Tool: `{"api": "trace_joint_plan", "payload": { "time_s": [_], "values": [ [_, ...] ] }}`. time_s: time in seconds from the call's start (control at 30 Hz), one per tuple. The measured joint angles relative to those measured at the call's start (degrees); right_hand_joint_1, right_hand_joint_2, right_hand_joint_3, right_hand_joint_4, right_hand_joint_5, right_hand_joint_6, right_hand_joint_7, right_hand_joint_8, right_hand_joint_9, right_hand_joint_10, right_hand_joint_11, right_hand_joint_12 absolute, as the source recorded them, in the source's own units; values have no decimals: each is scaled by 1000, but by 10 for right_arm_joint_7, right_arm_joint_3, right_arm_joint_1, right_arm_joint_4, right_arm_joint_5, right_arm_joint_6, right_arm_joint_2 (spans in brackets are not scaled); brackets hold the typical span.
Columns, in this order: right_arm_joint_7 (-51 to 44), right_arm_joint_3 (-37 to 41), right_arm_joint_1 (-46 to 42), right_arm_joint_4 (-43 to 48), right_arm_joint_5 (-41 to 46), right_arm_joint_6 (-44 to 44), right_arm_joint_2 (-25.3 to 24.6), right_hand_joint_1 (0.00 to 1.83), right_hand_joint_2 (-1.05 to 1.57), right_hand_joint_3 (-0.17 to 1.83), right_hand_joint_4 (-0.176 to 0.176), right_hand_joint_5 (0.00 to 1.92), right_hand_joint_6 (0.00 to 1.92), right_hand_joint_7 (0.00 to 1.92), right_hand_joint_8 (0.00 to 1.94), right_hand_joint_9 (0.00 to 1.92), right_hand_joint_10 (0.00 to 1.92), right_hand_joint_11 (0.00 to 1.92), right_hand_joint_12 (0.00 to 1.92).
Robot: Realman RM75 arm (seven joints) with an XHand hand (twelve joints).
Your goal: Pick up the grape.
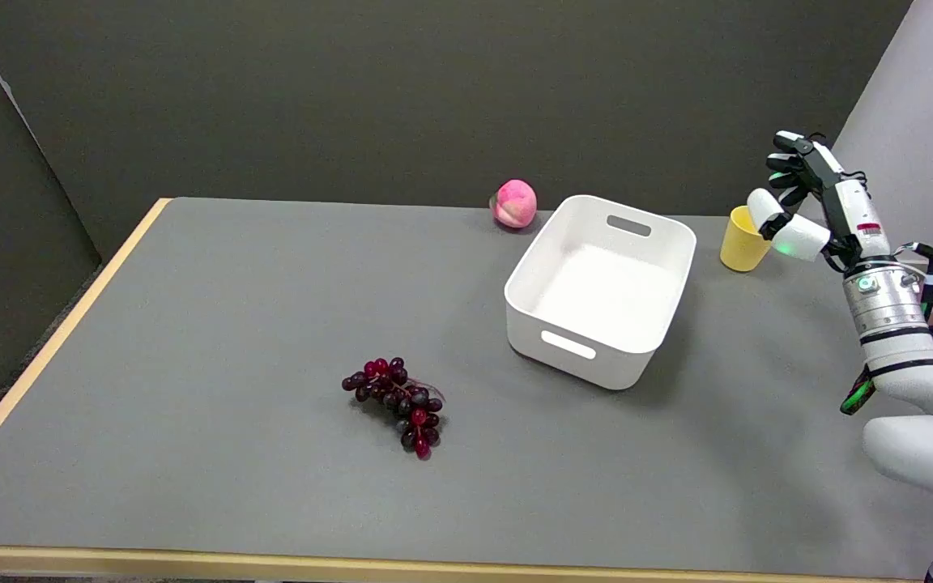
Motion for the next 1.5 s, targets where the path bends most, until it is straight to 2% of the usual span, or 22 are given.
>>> {"api": "trace_joint_plan", "payload": {
  "time_s": [0.4,0.67,1.07,1.27,1.5],
  "values": [
    [4,1,3,2,-7,6,-1,583,717,910,43,243,468,445,469,420,1023,391,1583],
    [15,-3,1,33,-36,29,3,621,695,933,64,245,480,446,470,415,976,379,1562],
    [26,-30,-3,158,-127,51,13,601,654,1017,76,171,438,239,319,193,657,156,1231],
    [1,-60,-2,226,-184,28,-1,676,642,979,71,149,384,177,261,117,580,68,1200],
    [-52,-103,-1,290,-232,-5,-20,679,644,962,57,116,343,126,241,69,549,30,1144]
  ]
}}
